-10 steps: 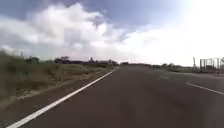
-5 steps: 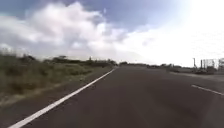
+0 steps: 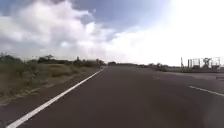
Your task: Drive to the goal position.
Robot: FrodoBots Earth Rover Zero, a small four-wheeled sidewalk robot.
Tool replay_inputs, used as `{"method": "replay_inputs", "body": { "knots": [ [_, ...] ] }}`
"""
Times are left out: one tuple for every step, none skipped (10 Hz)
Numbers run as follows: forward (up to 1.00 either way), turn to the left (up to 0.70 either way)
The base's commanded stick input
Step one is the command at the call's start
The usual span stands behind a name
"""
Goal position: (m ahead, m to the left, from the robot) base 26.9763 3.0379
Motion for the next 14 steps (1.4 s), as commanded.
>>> {"method": "replay_inputs", "body": {
  "knots": [
    [1.0,0.0],
    [1.0,0.0],
    [1.0,0.0],
    [1.0,0.0],
    [1.0,0.0],
    [1.0,0.0],
    [1.0,0.0],
    [1.0,0.0],
    [1.0,0.0],
    [1.0,0.0],
    [1.0,0.0],
    [1.0,0.0],
    [1.0,0.0],
    [1.0,0.0]
  ]
}}
